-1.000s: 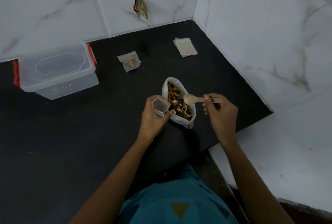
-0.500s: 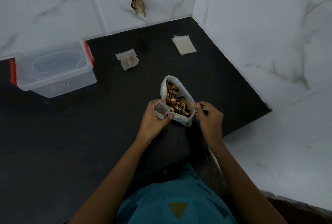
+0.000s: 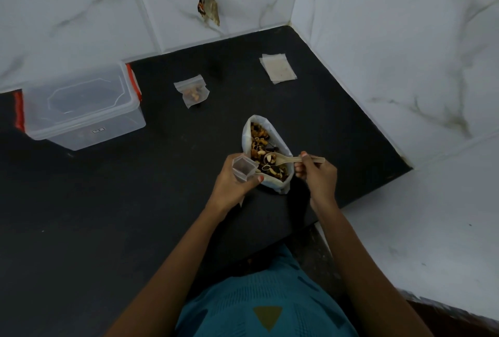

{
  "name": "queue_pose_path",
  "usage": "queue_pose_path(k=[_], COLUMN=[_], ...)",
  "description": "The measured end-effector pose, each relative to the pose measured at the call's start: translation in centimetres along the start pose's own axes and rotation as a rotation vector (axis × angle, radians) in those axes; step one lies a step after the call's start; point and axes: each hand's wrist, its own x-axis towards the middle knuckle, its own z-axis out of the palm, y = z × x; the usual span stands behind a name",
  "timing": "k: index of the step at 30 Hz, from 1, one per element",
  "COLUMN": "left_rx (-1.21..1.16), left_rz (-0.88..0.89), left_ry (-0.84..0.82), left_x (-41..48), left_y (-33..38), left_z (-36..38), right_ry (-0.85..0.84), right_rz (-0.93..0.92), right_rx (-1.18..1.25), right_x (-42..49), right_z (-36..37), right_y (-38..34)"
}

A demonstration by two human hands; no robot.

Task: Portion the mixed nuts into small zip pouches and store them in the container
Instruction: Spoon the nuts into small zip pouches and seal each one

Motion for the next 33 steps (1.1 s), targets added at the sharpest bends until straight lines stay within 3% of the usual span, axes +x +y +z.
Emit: queue_pose_path(k=[9, 17, 24, 28, 33], left_rx=[0.062, 0.090, 0.057, 0.058, 0.026], left_rz=[0.085, 0.159, 0.233, 0.252, 0.264], left_ry=[0.060, 0.110, 0.138, 0.162, 0.161], left_x=[0.2, 0.6, 0.8, 0.5, 0.1], left_y=[0.1, 0.8, 1.0, 1.3, 1.6], left_z=[-0.3, -0.1, 0.2, 0.1, 0.1], right_ry=[-0.031, -0.174, -0.228, -0.216, -0.341], right_rz=[0.090, 0.014, -0.231, -0.503, -0.916], right_rx=[0.125, 0.200, 0.021, -0.157, -0.381], right_x=[0.1, -3.0, -5.5, -6.2, -6.8], right_z=[-0.7, -0.7, 0.9, 1.6, 2.1], right_y=[-0.9, -4.9, -5.4, -4.6, -3.8])
